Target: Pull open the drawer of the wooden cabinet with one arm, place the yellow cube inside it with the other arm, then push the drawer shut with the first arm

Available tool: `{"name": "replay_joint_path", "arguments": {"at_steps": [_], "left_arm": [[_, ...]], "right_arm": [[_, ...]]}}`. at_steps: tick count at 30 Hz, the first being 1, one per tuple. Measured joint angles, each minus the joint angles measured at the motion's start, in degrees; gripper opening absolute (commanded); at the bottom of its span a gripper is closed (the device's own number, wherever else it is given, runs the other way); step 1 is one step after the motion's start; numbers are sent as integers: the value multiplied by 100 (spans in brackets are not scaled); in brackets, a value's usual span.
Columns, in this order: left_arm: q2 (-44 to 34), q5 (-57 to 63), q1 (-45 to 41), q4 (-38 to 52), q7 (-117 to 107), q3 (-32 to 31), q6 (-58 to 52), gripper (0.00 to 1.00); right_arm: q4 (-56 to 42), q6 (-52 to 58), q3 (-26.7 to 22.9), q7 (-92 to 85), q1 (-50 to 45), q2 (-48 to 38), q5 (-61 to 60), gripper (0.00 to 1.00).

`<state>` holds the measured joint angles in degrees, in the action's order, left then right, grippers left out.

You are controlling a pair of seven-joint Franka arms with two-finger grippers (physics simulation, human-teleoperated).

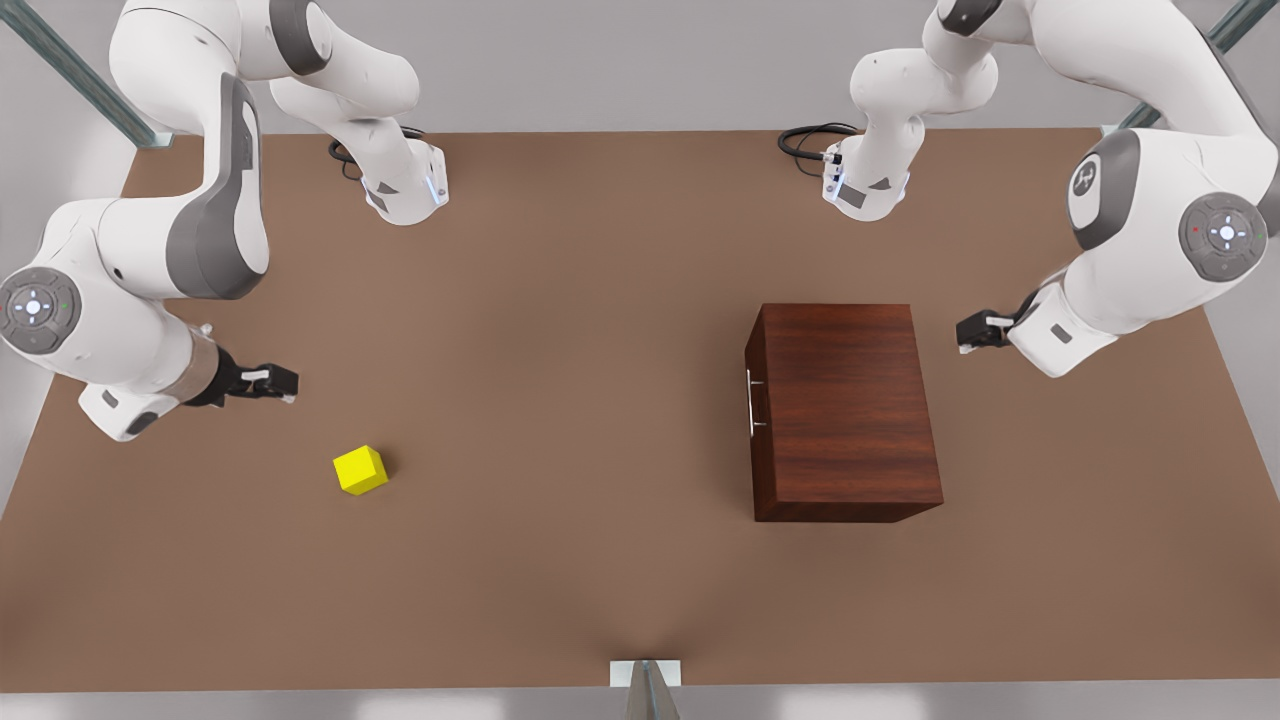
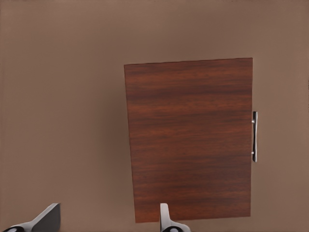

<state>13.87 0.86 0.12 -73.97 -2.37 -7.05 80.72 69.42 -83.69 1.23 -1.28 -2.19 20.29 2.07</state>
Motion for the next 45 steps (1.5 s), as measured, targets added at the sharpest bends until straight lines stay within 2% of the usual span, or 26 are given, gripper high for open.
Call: {"name": "replay_joint_path", "arguments": {"at_steps": [3,7,10,13,15,18,20,32,45], "left_arm": [[268,38,-523,42,-84,9,198,100],[804,71,-2295,70,-634,16,326,100],[1396,727,-3397,90,-1227,7,478,100],[1966,1388,-3982,119,-1947,14,853,100],[2170,1698,-4041,124,-2380,36,1086,96],[2448,2128,-4036,125,-2942,71,1319,78],[2540,2298,-4032,125,-3267,107,1416,73],[2771,2615,-3909,73,-4319,306,1434,68],[2787,2628,-3818,72,-4789,313,1361,68]], "right_arm": [[8,-125,11,-12,-9,14,-1,100],[522,-402,94,-56,-20,33,-27,100],[1363,-991,254,-98,-46,53,-84,100],[1705,-1699,287,-148,7,394,-107,100],[1748,-2156,289,-212,147,737,-114,100],[1776,-2662,289,-309,252,1025,-119,100],[1781,-2921,289,-372,263,1190,-117,100],[2391,-4088,305,-1167,396,1572,211,100],[2695,-4541,308,-1826,415,1861,277,100]]}}
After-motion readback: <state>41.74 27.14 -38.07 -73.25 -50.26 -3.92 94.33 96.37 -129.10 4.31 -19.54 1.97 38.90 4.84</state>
